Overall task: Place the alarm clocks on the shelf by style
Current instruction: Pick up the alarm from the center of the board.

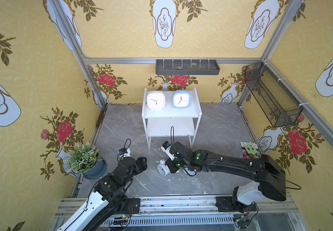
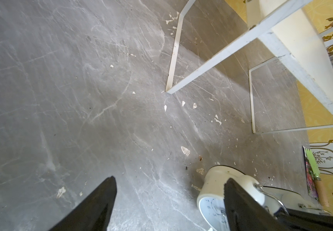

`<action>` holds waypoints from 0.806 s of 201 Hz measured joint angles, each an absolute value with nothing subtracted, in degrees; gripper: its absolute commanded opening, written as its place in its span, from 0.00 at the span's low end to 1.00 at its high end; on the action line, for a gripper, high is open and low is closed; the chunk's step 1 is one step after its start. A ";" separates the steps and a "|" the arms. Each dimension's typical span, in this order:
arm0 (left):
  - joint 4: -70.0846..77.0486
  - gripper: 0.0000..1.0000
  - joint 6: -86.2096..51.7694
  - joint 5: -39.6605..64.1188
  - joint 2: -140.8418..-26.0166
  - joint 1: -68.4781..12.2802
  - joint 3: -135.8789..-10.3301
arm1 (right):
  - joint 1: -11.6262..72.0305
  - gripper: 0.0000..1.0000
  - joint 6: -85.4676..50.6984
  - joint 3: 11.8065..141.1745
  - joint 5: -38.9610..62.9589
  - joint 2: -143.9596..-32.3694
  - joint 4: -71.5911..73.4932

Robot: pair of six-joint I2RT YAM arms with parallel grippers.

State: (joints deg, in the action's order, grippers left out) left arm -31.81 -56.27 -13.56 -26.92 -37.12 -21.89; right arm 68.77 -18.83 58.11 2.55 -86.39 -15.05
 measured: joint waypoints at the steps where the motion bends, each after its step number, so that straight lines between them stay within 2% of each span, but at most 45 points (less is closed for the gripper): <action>1: -31.81 0.92 -56.29 -13.61 -26.92 -37.12 -21.89 | 68.77 0.00 -18.83 58.08 2.55 -86.30 -15.05; 32: -31.90 0.92 -56.34 -14.02 -29.56 -37.12 -22.55 | 68.75 0.00 -19.46 58.00 2.66 -83.53 -15.09; 59: -32.10 0.86 -53.84 -13.19 -36.05 -37.36 -26.09 | 68.73 0.00 -19.92 58.02 3.84 -80.90 -15.86; 91: -31.86 0.83 -50.19 -13.50 -41.25 -44.64 -29.82 | 68.64 0.00 -20.64 58.30 4.67 -76.90 -19.75; 119: -30.24 0.82 -48.14 -15.51 -39.75 -48.01 -30.46 | 68.49 0.00 -20.97 58.28 4.05 -71.99 -23.14; 146: -28.64 0.75 -45.82 -16.56 -35.53 -49.91 -28.77 | 68.25 0.00 -21.12 58.11 3.62 -67.96 -25.65; 162: -27.97 0.72 -43.62 -17.32 -37.21 -53.23 -29.93 | 68.03 0.00 -21.19 57.71 2.57 -65.87 -26.98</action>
State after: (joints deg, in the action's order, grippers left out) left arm -27.97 -43.62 -17.32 -37.21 -53.23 -29.93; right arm 68.03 -21.19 57.71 2.57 -65.87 -26.98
